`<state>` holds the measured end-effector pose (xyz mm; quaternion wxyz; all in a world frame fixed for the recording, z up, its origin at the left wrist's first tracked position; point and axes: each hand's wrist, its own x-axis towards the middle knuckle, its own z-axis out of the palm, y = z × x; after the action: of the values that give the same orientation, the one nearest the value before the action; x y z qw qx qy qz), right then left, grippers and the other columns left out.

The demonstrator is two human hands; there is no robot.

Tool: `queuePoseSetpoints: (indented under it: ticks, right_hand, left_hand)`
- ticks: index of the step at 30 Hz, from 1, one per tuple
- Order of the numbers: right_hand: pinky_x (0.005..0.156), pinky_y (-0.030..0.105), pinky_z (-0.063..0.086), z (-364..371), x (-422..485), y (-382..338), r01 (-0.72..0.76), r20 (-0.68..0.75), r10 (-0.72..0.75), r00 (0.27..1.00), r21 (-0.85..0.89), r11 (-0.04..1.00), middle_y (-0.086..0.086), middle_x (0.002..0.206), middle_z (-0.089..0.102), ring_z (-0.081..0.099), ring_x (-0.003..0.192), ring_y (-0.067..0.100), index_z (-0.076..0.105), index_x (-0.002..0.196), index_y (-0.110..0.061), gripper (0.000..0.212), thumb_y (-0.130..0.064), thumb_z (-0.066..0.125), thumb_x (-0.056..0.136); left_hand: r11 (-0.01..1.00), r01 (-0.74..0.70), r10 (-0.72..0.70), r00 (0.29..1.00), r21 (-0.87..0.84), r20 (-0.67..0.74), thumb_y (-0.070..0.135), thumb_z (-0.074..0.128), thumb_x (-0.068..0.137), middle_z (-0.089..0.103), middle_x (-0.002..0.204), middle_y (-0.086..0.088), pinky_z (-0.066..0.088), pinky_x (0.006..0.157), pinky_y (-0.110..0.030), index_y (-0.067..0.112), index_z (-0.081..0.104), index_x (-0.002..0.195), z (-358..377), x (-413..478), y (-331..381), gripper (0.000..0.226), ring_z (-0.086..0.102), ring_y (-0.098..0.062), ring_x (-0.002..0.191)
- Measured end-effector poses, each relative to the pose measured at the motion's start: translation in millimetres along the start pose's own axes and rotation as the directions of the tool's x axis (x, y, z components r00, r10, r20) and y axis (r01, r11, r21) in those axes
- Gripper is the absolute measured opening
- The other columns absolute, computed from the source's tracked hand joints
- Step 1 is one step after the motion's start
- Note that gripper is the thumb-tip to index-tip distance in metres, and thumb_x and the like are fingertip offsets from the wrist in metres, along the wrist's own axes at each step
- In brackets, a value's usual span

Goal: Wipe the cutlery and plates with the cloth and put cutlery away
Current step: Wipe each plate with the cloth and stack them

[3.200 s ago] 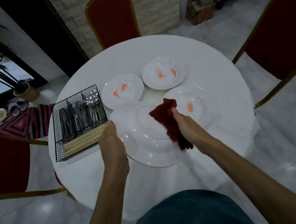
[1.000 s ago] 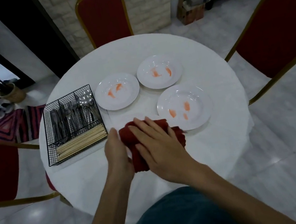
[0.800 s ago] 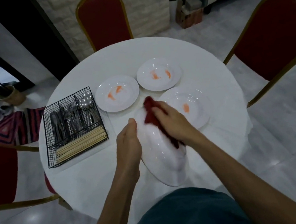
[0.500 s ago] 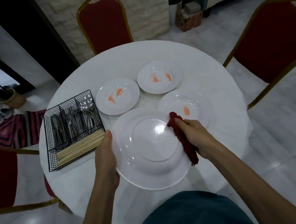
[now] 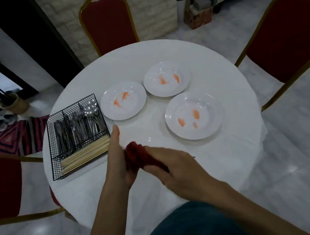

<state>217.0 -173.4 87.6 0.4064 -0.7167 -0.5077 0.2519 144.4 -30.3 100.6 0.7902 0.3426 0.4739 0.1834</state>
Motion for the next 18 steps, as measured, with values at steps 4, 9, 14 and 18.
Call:
queuePoseSetpoints:
  ticks: [4, 9, 14, 18]
  right_hand:
    - [0.079, 0.013, 0.042, 14.0, 9.6, -1.4, -0.066, 0.154, 0.036, 0.987, 0.195, 0.978, -0.021, 0.104, 0.059, 0.055, 0.087, -0.006, 0.052, 0.138, -0.023, 0.033, -0.035, 0.040, 0.110]
    - [0.126, 0.050, 0.017, 18.2, 47.3, 41.5, -0.103, 0.067, 0.108, 0.992, -0.075, 0.992, -0.004, 0.171, 0.011, 0.009, 0.157, 0.015, 0.005, 0.164, -0.024, 0.059, -0.043, 0.025, 0.111]
    - [0.125, 0.058, -0.003, 16.4, 40.7, 72.3, -0.282, 0.061, 0.331, 0.942, -0.396, 0.874, -0.003, 0.170, -0.018, -0.021, 0.155, 0.020, -0.010, 0.163, -0.021, 0.067, -0.051, 0.012, 0.108]
    - [0.124, 0.060, -0.004, 21.3, 9.6, 48.6, -0.172, 0.244, 0.314, 0.918, -0.468, 0.867, -0.008, 0.170, -0.017, -0.024, 0.155, 0.018, -0.008, 0.163, -0.022, 0.068, -0.053, 0.007, 0.104]
  left_hand:
    - [1.000, -0.022, 0.022, 0.995, -0.006, 0.096, 0.058, 0.043, 0.099, 0.078, 0.102, -0.010, 0.060, 0.067, -0.032, 0.015, 0.072, 0.109, 6.5, -5.3, -0.8, 0.053, 0.077, -0.023, 0.085]
    - [0.997, 0.043, -0.054, 0.983, 0.065, 0.173, 0.053, 0.038, 0.103, 0.071, 0.122, -0.015, 0.051, 0.096, -0.040, 0.008, 0.067, 0.125, 12.7, -8.1, -12.4, 0.057, 0.070, -0.025, 0.112]
    - [0.998, -0.067, 0.068, 0.992, -0.019, 0.107, 0.045, 0.040, 0.104, 0.074, 0.118, -0.007, 0.051, 0.094, -0.043, 0.018, 0.067, 0.121, -10.3, -7.4, -4.1, 0.042, 0.069, -0.025, 0.113]
    - [0.997, -0.045, 0.048, 0.998, -0.062, 0.050, 0.051, 0.041, 0.102, 0.073, 0.119, -0.012, 0.051, 0.093, -0.047, 0.015, 0.064, 0.129, -22.2, -2.4, 0.9, 0.050, 0.069, -0.032, 0.111]
